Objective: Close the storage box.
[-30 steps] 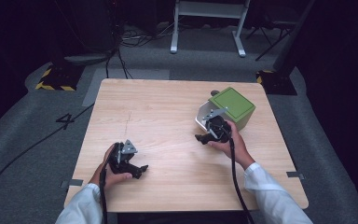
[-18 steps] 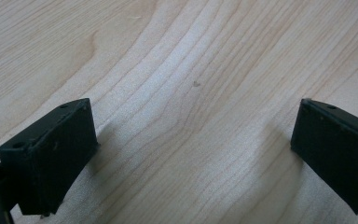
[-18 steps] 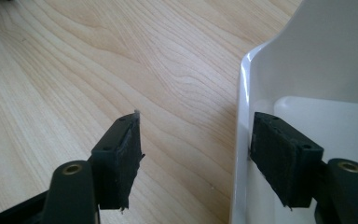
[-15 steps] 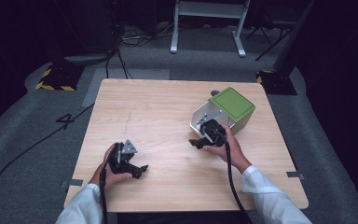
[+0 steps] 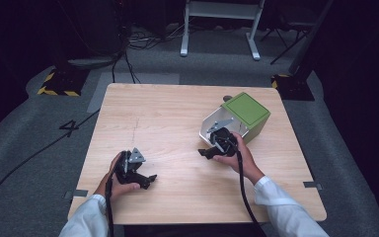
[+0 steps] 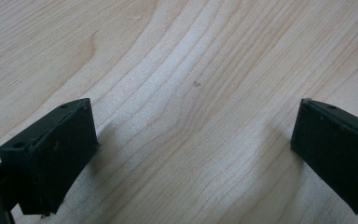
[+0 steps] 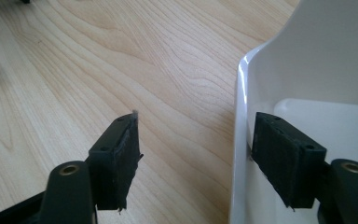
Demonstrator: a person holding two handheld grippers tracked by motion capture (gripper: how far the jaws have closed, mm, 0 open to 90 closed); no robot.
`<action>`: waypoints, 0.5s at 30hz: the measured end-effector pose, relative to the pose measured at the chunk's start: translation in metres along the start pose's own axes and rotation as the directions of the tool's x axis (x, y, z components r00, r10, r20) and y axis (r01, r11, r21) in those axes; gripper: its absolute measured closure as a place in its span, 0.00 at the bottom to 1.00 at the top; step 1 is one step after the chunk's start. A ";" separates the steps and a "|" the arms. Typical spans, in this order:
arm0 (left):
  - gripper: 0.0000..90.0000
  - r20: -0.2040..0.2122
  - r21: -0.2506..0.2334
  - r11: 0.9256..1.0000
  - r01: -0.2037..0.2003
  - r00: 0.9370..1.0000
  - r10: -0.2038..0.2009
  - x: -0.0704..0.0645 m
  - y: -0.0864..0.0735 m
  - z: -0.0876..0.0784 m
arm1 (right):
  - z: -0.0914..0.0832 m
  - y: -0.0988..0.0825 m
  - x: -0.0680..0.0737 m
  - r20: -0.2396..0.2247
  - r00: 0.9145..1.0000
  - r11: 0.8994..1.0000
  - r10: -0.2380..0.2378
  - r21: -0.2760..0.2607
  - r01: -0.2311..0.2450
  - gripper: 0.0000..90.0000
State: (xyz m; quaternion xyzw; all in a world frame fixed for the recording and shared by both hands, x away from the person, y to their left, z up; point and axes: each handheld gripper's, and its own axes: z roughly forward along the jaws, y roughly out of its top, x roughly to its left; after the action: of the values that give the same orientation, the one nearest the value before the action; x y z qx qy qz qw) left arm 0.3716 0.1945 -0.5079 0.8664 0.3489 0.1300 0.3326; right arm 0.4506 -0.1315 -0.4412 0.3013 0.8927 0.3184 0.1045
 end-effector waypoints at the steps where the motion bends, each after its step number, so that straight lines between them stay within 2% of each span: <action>1: 0.01 0.000 0.000 1.000 -0.001 1.000 0.001 0.000 0.000 0.000 | 0.000 0.000 0.000 -0.002 1.000 1.000 0.001 0.000 -0.001 0.36; 6: 0.01 0.001 0.001 1.000 -0.002 1.000 0.002 0.000 0.000 0.000 | 0.000 0.000 0.003 -0.011 1.000 1.000 0.008 0.002 -0.008 0.36; 15: 0.01 0.000 0.001 1.000 0.002 1.000 -0.002 0.000 0.000 0.000 | 0.002 0.001 0.010 -0.024 1.000 1.000 -0.010 0.002 0.010 0.35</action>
State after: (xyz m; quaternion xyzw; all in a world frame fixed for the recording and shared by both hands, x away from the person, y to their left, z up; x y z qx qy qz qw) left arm 0.3715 0.1944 -0.5078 0.8664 0.3498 0.1294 0.3321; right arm 0.4441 -0.1234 -0.4420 0.2932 0.8956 0.3207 0.0951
